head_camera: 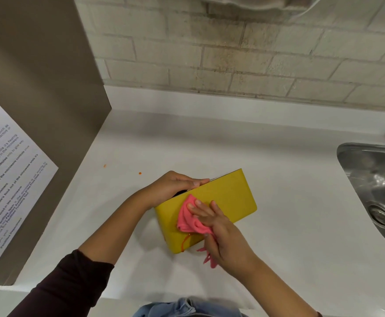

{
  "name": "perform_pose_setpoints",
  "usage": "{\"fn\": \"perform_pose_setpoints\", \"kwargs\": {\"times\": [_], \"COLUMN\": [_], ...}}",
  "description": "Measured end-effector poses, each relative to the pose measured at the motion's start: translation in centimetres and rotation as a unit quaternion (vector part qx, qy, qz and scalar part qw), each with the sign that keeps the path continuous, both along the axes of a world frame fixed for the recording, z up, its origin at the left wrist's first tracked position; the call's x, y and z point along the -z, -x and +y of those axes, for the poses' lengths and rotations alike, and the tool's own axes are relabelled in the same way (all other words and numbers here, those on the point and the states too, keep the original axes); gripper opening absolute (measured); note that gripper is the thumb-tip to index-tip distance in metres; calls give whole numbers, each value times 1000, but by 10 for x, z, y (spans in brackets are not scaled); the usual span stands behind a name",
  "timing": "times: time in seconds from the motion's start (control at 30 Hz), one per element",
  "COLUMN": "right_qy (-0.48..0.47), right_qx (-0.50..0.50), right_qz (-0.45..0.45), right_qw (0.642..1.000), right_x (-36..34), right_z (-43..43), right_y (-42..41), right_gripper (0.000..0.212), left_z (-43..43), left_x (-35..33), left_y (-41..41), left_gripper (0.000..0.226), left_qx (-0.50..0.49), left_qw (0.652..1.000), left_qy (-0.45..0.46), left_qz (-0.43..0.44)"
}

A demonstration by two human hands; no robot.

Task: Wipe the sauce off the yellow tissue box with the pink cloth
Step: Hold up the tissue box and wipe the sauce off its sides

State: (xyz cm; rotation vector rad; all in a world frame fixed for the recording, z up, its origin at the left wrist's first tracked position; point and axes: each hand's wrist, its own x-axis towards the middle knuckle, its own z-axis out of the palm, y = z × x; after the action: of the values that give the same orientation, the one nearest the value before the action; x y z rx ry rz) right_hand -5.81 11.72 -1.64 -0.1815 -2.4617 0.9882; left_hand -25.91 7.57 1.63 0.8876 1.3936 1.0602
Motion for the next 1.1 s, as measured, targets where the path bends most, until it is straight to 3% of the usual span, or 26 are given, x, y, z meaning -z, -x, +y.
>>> {"fn": "perform_pose_setpoints", "kwargs": {"times": [0.23, 0.43, 0.5, 0.67, 0.77, 0.97, 1.1], "right_qy": [71, -30, -22, 65, 62, -28, 9], "right_qx": [96, -14, -30, 60, 83, -48, -39], "right_qz": [33, -7, -7, 38, 21, -23, -22], "right_qw": [992, 999, 999, 995, 994, 998, 999], "right_x": [-1, 3, 4, 0, -2, -3, -4], "right_z": [-8, -10, 2, 3, -14, -12, 7], "right_y": [16, 11, 1, 6, 22, 10, -2], "right_gripper": [41, 35, 35, 34, 42, 33, 32], "left_z": [1, 1, 1, 1, 2, 1, 0], "left_x": [-2, -1, 0, -1, -2, 1, 2], "left_y": [1, 2, 2, 1, 1, 0, 0], "left_gripper": [24, 22, 21, 20, 21, 22, 20], "left_qx": [-13, -8, -9, -13, -19, -11, -9], "left_qw": [1000, 1000, 999, 999, 1000, 999, 999], "left_qy": [3, 4, 6, 6, 2, 5, -1], "left_qz": [9, 21, 30, 31, 21, 48, 45]}}
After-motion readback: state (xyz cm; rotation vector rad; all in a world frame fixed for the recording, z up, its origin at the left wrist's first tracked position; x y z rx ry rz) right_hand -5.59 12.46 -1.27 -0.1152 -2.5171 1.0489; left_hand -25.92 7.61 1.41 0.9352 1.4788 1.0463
